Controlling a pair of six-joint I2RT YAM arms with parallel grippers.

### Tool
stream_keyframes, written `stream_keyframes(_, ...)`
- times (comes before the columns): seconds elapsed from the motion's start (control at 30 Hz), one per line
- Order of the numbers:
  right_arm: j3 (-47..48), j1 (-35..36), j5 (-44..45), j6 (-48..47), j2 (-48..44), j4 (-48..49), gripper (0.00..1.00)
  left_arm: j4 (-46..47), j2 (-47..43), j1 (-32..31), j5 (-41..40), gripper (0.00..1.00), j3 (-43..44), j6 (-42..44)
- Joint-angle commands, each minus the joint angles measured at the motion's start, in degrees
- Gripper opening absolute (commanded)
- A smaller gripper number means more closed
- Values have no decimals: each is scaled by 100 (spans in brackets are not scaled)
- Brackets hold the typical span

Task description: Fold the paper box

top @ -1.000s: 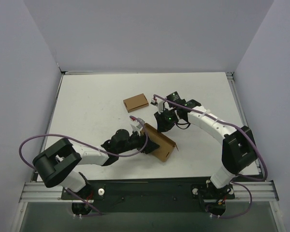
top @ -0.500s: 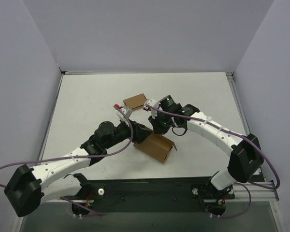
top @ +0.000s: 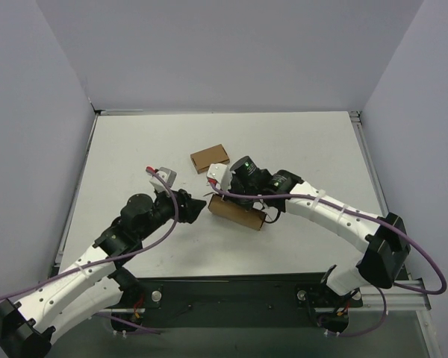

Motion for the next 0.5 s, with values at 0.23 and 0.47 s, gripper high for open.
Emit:
stream_keyframes(0.23,196,170,706,-303,118,164,9,-613,17,92,-25,72,212,205)
stream_keyframes(0.47,161,135,925,13,-145,384,56,-1035,359,206,431,74,791,442)
